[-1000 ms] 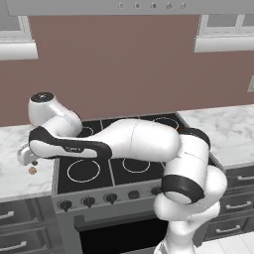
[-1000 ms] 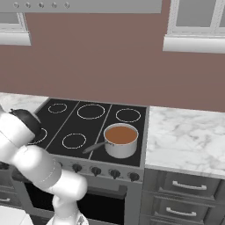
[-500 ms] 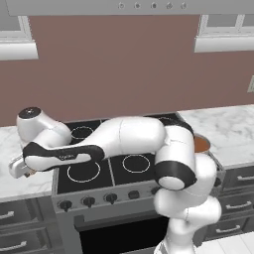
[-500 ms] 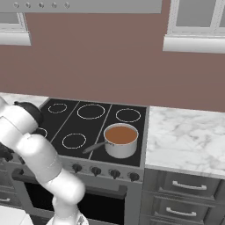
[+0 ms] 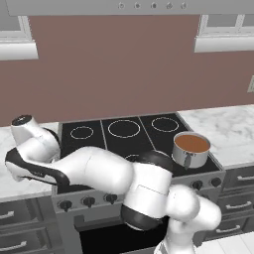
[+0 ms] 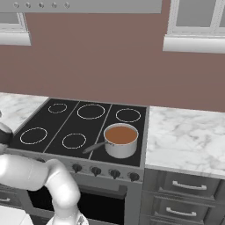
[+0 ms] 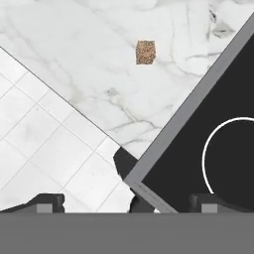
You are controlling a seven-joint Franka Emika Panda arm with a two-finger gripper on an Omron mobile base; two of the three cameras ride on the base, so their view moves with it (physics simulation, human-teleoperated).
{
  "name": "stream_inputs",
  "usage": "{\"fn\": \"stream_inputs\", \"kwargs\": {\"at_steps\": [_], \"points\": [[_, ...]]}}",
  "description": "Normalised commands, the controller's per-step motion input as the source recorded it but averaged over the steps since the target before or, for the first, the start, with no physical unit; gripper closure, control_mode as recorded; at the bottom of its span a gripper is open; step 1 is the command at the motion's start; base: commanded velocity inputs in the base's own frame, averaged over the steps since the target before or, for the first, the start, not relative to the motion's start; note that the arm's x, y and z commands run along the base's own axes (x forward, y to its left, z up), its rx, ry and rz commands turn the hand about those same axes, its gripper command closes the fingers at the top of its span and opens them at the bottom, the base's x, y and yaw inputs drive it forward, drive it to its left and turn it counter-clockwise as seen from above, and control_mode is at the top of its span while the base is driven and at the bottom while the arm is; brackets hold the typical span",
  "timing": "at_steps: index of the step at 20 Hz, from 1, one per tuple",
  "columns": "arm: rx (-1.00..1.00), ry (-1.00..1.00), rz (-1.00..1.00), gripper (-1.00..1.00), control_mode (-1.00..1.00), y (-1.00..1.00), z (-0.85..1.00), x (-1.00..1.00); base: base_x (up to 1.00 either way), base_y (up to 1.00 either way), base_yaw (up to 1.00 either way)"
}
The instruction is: Pick up the sugar cube(s) and place them in the saucepan with hot chocolate.
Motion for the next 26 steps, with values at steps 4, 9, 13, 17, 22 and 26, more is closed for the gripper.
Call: {"fn": "stream_inputs", "kwargs": {"at_steps": [4, 9, 13, 17, 22, 26], "points": [[-0.06, 0.00, -0.10, -1.00, -1.00, 0.00, -0.24, 0.34, 0.00, 0.00, 0.00], [-0.02, 0.00, -0.06, -1.00, -1.00, 0.04, -0.17, 0.42, 0.00, 0.00, 0.00], [0.00, 0.00, 0.00, -1.00, -1.00, 0.19, -0.06, 0.54, 0.00, 0.00, 0.00], [0.00, 0.00, 0.00, -1.00, -1.00, 0.09, -0.16, 0.42, 0.00, 0.00, 0.00], [0.00, 0.00, 0.00, -1.00, -1.00, 0.14, -0.25, 0.33, 0.00, 0.00, 0.00], [0.00, 0.01, 0.00, -1.00, -1.00, 0.23, -0.28, 0.27, 0.00, 0.00, 0.00]]}}
